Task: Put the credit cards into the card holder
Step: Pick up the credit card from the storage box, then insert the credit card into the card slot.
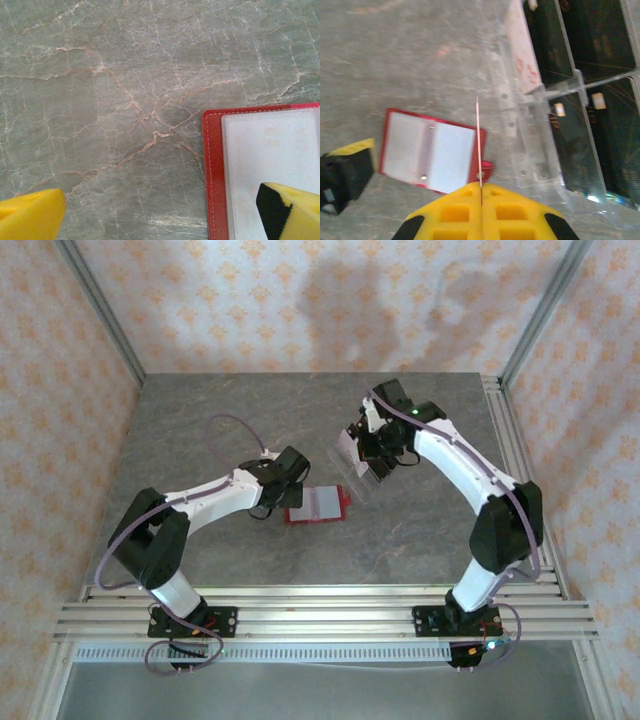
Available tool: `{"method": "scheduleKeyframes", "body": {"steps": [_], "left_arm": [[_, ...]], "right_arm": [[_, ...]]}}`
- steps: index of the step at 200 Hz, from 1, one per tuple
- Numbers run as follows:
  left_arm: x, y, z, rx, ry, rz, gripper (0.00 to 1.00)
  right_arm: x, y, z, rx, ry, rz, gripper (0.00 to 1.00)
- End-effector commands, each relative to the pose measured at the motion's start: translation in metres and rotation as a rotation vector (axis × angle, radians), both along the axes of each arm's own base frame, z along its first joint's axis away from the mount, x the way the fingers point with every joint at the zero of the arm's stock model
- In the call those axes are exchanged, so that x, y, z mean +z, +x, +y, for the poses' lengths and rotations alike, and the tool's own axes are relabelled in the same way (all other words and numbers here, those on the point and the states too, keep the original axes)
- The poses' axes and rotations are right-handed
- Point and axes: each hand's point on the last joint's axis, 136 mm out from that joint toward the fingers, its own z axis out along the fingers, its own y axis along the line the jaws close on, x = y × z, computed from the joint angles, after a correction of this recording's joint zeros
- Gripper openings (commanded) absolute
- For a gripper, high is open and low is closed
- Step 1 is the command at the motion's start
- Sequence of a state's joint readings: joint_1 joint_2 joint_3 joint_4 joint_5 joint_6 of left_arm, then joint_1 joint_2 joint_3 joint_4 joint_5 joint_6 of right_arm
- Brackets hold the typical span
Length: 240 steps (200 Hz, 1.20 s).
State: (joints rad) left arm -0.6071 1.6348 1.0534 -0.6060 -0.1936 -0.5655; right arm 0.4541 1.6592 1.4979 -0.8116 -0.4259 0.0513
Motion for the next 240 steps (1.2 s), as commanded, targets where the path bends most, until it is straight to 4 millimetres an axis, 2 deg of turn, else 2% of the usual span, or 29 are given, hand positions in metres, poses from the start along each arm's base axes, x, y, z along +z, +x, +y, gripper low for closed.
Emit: {"method": "scheduleKeyframes", "body": {"steps": [1, 20, 56, 101, 138, 187, 240], "left_arm": [[0.012, 0.004, 0.001, -0.016, 0.004, -0.030, 1.00], [0.007, 0.004, -0.005, -0.050, -0.009, -0.023, 1.00], [-0.001, 0.004, -0.013, -0.069, -0.044, -0.017, 1.00], [-0.017, -0.003, -0.017, -0.081, -0.041, 0.012, 1.00], [-0.030, -0.009, -0.011, -0.072, -0.006, 0.037, 1.00], [-0.036, -0.016, 0.006, -0.051, 0.073, 0.058, 1.00], [-0.041, -0.023, 0.013, -0.048, 0.099, 0.078, 1.00]], "right_arm": [[0.011, -0.007, 0.023, -0.049, 0.227, 0.022, 0.00], [0.007, -0.009, 0.035, -0.090, 0.353, 0.024, 0.00], [-0.018, -0.020, 0.048, -0.136, 0.455, 0.033, 0.00], [-0.054, -0.035, 0.067, -0.140, 0.498, 0.066, 0.00], [-0.077, -0.038, 0.075, -0.148, 0.509, 0.073, 0.00], [-0.095, -0.039, 0.076, -0.146, 0.530, 0.071, 0.00], [-0.101, -0.041, 0.079, -0.132, 0.570, 0.063, 0.00]]}}
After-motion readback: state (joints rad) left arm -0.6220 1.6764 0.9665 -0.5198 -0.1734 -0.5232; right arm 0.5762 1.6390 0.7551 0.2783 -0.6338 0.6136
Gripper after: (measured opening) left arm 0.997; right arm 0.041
